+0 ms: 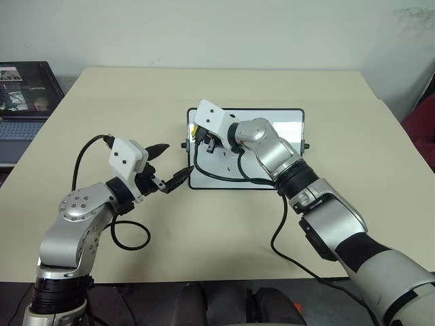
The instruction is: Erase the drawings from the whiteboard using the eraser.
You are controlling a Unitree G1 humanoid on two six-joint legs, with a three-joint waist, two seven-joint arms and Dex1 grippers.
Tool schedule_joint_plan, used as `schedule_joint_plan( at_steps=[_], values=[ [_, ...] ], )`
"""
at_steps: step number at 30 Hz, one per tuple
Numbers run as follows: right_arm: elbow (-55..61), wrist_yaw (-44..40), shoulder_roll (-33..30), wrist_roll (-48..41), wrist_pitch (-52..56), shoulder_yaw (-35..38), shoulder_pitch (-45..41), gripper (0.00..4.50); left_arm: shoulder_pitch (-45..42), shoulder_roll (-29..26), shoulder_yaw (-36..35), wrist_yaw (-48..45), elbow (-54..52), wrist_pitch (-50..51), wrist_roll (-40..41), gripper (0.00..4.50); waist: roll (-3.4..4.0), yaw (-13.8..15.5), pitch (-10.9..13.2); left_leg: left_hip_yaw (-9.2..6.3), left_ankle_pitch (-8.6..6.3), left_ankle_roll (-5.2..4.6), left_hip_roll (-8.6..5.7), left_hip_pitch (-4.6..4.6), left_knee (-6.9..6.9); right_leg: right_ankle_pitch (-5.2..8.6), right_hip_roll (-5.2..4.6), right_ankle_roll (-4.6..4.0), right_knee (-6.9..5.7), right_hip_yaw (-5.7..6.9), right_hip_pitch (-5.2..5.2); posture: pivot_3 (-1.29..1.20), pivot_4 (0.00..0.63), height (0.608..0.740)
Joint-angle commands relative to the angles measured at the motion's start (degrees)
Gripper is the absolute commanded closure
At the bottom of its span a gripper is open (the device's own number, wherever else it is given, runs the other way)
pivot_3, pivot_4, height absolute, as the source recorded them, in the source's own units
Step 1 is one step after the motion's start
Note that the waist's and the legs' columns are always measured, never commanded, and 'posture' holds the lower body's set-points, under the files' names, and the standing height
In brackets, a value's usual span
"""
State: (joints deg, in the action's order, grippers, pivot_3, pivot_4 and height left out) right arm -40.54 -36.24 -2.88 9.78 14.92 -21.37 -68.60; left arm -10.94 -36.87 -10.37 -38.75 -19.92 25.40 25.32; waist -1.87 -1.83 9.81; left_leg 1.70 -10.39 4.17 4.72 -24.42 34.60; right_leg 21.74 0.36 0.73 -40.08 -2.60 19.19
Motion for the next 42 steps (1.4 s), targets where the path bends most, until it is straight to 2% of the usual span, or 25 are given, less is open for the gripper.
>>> schedule_joint_plan(
  at_steps=[1,18,27,35,42],
  values=[
    [3.23,1.73,-0.49,-0.92,0.22,3.54,-3.41,3.51,-0.80,0.07,0.04,-0.40,-0.79,-1.61,-0.26,0.00,0.00,0.00,0.01,0.01,0.00,0.00,0.00,-0.03,0.00,0.00,0.00,0.00,0.04,0.00,0.02,0.00,0.150,0.740],
    [-12.58,6.87,3.03,1.85,-7.90,3.94,-6.65,3.51,-0.08,0.58,0.84,-0.30,-1.82,-1.42,-0.86,0.00,0.00,-0.14,0.02,0.06,0.00,0.00,0.01,-0.22,-0.01,0.00,0.00,0.00,0.12,-0.05,0.20,0.00,0.150,0.740],
    [-14.67,3.05,0.39,2.60,-6.51,3.19,-2.87,3.51,0.06,0.82,0.97,-0.30,-2.07,-1.40,-0.87,0.00,-0.04,0.14,-0.01,0.01,0.00,0.00,-0.01,-0.08,0.03,0.00,0.00,0.00,0.04,0.05,0.03,0.00,0.150,0.740],
    [-11.90,-0.83,-1.64,2.41,-3.01,3.09,2.06,3.51,-0.10,0.84,1.19,-0.48,-1.95,-1.49,-0.86,0.00,-0.07,0.14,-0.05,0.02,0.00,-0.01,-0.02,0.45,0.06,0.00,-0.02,0.00,0.00,0.08,-0.26,0.00,0.150,0.740],
    [2.63,-4.19,-2.88,1.10,1.70,3.79,6.22,3.51,0.15,0.98,1.17,-0.40,-1.89,-1.65,-0.97,0.00,-0.07,0.06,-0.04,-0.05,0.00,-0.02,-0.03,0.78,0.07,0.00,-0.05,0.01,0.05,0.13,-0.86,0.00,0.150,0.740]
  ],
)
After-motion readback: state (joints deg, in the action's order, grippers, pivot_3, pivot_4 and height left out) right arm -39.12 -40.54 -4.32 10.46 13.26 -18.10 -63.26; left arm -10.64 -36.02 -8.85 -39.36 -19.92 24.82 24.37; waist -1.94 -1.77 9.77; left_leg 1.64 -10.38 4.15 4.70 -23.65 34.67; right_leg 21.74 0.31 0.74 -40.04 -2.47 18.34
